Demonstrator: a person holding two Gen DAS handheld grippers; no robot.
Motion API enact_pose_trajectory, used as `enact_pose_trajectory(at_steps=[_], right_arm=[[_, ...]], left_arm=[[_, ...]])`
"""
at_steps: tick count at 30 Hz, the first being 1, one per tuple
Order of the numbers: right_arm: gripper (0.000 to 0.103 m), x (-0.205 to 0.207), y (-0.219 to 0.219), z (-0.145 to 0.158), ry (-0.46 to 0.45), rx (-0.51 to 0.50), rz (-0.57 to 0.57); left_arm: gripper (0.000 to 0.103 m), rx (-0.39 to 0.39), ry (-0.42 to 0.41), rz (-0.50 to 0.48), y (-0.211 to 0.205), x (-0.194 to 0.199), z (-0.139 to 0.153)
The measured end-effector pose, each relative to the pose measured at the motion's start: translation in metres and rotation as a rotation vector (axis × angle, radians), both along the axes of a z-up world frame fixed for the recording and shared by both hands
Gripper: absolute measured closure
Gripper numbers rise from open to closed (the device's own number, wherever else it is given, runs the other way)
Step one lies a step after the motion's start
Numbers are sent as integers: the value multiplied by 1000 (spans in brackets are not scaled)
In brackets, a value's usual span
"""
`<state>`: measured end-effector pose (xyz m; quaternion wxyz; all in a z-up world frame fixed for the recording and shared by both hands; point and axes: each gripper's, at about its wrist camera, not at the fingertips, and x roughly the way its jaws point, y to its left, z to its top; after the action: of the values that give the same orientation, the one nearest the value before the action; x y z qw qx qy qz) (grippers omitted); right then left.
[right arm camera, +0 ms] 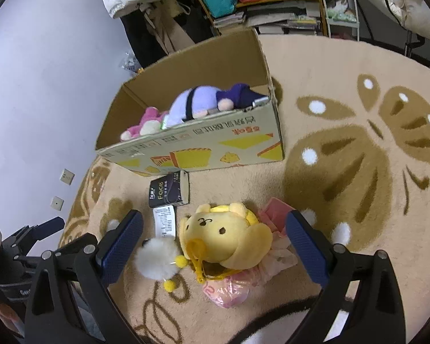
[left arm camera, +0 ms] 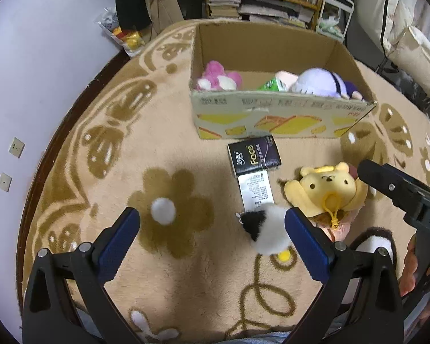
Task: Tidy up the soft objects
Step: 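Withdraw both tools toward the yellow bear plush and black package, then grasp yellow bear with right tool while left tool grasps black-white fluffy plush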
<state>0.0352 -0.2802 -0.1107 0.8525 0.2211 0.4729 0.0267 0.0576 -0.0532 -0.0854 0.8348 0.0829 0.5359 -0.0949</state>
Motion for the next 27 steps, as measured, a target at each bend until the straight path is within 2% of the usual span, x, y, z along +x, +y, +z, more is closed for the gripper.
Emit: enact_pose_trajectory(at_steps=[4, 7, 11, 24, 27], right_arm=[[0, 8, 4, -10, 23, -50, 3], [1, 14, 8, -18, 49, -46, 25], [1, 18, 11, -26, 76, -46, 36], [1, 22, 15, -38, 149, -41, 56], [7, 23, 17, -42, 172, -38, 70]], left_arm=[[3, 5, 34, -4, -5, 4, -12], [3, -7, 85, -1, -6, 5, -27], [3, 21, 96, -19, -12, 6, -36], [3, -4, 134, -41, -21, 12, -47], [3, -2, 146, -58, -26, 10, -50]])
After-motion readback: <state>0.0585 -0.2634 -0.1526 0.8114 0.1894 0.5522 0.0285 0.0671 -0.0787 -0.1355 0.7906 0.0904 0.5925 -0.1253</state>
